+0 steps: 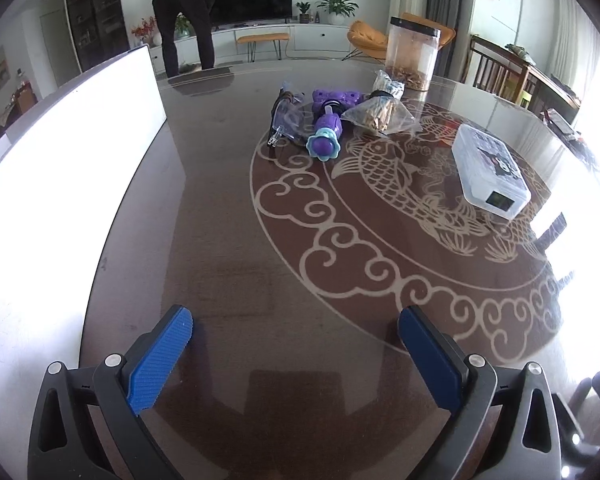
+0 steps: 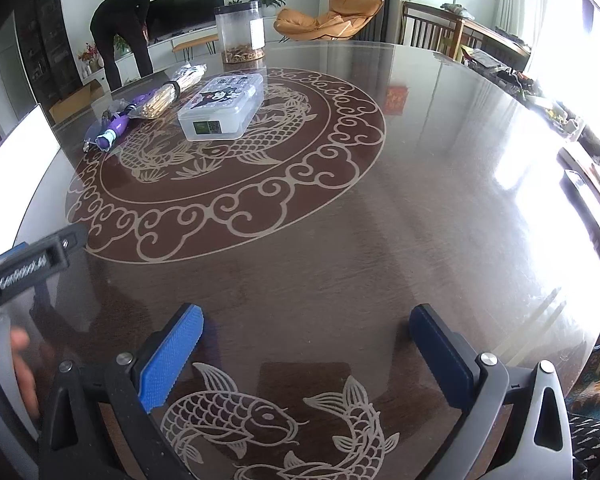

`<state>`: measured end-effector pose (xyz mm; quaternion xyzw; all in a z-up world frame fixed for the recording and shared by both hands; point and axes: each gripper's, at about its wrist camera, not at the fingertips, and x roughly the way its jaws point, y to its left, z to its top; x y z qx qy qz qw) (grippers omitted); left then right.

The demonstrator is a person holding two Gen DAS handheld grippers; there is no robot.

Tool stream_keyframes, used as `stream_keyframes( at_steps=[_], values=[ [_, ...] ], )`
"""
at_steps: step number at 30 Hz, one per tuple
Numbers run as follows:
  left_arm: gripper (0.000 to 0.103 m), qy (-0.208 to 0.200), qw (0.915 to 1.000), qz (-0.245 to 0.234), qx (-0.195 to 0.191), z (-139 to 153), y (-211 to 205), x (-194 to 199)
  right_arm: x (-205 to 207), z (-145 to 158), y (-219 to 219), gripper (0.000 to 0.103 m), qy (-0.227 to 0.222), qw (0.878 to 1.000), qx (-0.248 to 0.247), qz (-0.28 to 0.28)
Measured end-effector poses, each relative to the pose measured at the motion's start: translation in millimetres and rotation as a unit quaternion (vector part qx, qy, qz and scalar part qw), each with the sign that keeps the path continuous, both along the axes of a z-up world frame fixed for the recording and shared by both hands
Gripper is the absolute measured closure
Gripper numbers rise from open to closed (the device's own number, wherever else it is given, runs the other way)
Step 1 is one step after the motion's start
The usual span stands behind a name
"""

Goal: Organize objects

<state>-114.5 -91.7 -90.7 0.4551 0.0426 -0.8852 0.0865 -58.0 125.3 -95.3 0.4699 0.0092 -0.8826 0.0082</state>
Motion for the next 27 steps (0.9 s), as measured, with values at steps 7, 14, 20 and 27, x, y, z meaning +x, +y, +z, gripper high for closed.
stream_keyframes(
  at_steps=[7,14,20,27],
  values=[
    [0.0,0.0,1.0,0.0,0.001,0.8,-0.9,0.0,-0.5,-0.2,0.5,0.0,0.0,1.0,0.0,0.002],
    [0.0,0.0,1.0,0.0,0.001,0.8,-1.0,0.0,-1.7,-0.8,-4.4,0.0,0.005,1.0,0.0,0.009],
    [0.0,0.0,1.0,0.0,0.0,0.8,-1.1,0.0,-0.2,-0.8,-3.4,0.0,0.006,1.0,-0.001,0.016],
    [0.0,0.0,1.0,0.0,0.0,0.8,-1.0,-0.1,-0.3,-0.7,-3.2,0.0,0.005,1.0,-0.001,0.013]
  ],
)
